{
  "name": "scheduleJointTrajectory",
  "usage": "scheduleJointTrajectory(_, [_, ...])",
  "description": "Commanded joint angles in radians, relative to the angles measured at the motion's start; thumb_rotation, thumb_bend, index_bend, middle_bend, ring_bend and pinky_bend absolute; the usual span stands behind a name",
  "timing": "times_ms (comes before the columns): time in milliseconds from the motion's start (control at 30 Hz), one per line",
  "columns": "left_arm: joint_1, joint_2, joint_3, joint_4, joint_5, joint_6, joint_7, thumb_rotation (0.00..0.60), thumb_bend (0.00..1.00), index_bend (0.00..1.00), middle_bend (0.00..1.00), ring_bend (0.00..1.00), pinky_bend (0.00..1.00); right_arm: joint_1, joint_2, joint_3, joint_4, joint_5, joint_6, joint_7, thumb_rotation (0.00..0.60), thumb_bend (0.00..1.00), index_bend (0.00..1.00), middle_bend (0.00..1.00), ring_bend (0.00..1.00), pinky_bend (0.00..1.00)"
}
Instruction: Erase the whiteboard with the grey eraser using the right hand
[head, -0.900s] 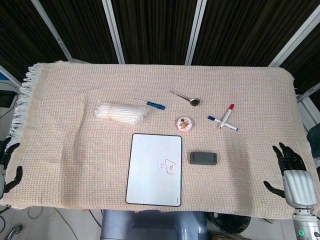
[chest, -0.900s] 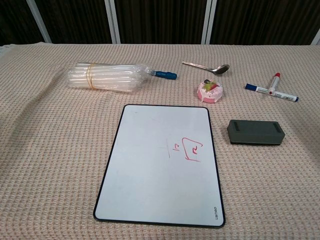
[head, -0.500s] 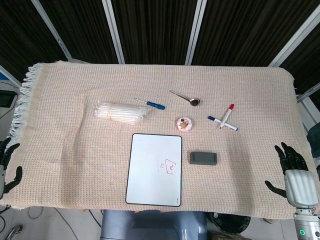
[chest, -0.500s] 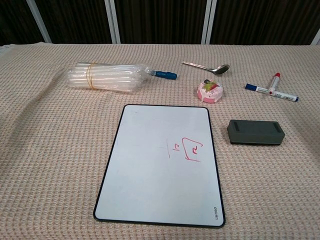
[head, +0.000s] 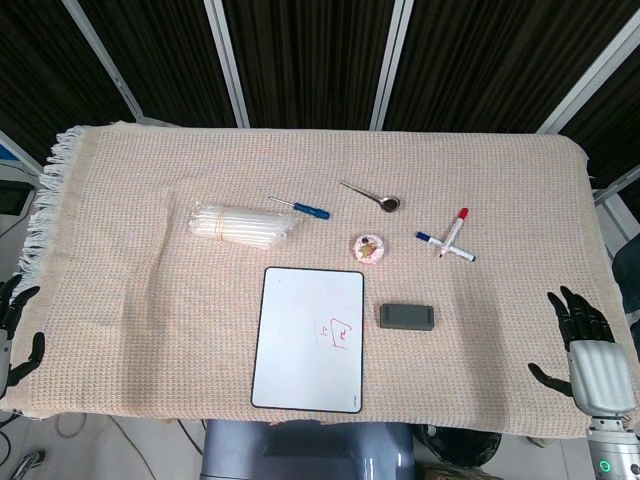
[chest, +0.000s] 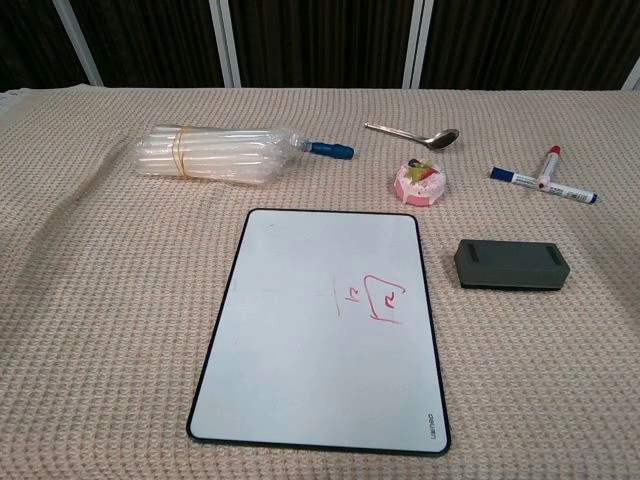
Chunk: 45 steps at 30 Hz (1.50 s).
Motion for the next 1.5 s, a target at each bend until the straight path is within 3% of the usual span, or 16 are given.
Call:
scheduleJointTrajectory(33, [0.001,0.0,-0.001,-0.003,0.001,0.003,-0.003,0.6,0.48,0.14,0.01,0.0,0.0,0.001,0.012,-0.01,-0.018,-0.005,-0.013,0.027,0.6,0.15,0.0,0.01,0.05,0.14])
scheduleJointTrajectory(367, [-0.002,-0.001,-0.003,-0.005,-0.009,-0.005,0.001,0.6,0.48,0.14,0.01,0.0,0.0,0.085,0.117,-0.047,-0.104,0.002,-0.218,0.166,0.6,0.15,0.0,0.01,0.05,0.14])
scheduleJointTrajectory(500, [-0.004,-0.003,-0.005,-0.007,-0.014,-0.01,0.006,0.6,0.48,0.14,0.01,0.0,0.0,0.178,0.172,-0.032,-0.146,0.05,-0.386,0.219,0.6,0.15,0.0,0.02,0.06,0.14])
scheduleJointTrajectory(667, [-0.004,-0.002,-0.008,-0.009,-0.02,-0.012,0.008,0.6,0.48,0.14,0.01,0.0,0.0,0.269,0.187,0.004,-0.176,0.11,-0.516,0.203,0.6,0.15,0.0,0.07,0.08,0.14])
scheduleJointTrajectory(1033, [-0.007,0.005,-0.012,-0.015,-0.039,-0.025,0.006,0.6,0.48,0.14,0.01,0.0,0.0,0.459,0.05,0.08,-0.139,0.346,-0.71,-0.002,0.6,0.15,0.07,0.16,0.15,0.18])
scheduleJointTrajectory(1500, [-0.011,0.015,-0.017,-0.026,-0.061,-0.041,0.004,0.6,0.48,0.14,0.01,0.0,0.0,0.577,-0.155,0.091,-0.023,0.565,-0.697,-0.21,0.6,0.18,0.21,0.29,0.29,0.31])
